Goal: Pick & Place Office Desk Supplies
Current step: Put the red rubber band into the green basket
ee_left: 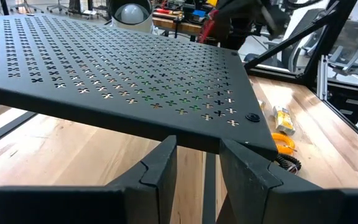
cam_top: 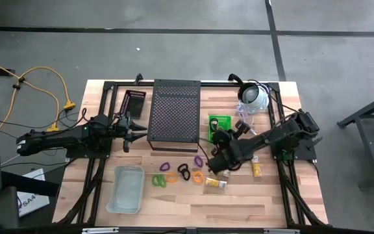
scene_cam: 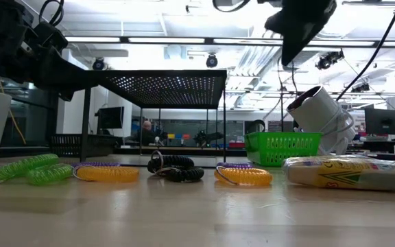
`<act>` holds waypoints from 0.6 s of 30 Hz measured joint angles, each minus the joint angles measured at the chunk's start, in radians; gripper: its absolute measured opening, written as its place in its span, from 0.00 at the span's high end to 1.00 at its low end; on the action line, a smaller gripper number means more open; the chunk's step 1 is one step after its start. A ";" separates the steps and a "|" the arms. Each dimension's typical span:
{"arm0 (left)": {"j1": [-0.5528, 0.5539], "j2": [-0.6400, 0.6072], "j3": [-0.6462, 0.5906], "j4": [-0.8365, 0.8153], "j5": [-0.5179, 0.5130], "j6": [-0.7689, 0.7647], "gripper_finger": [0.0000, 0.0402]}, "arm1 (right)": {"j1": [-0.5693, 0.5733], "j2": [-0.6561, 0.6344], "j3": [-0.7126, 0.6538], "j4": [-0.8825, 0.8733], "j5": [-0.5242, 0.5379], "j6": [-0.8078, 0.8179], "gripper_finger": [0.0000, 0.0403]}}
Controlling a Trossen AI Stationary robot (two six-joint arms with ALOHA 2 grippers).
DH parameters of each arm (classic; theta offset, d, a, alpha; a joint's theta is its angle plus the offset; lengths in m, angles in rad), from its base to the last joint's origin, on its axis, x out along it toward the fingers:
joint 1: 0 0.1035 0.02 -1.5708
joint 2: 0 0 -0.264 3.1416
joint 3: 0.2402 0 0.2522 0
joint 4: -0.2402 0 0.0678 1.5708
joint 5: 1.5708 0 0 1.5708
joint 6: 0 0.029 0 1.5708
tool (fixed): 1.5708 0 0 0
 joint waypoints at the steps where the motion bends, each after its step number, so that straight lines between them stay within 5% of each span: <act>1: 0.000 0.000 0.000 0.000 0.000 0.000 0.71 | -0.014 0.000 0.000 0.003 0.000 0.000 0.99; 18: 0.000 0.000 0.000 0.000 0.000 0.000 0.71 | -0.122 0.000 0.000 0.125 -0.071 -0.061 0.99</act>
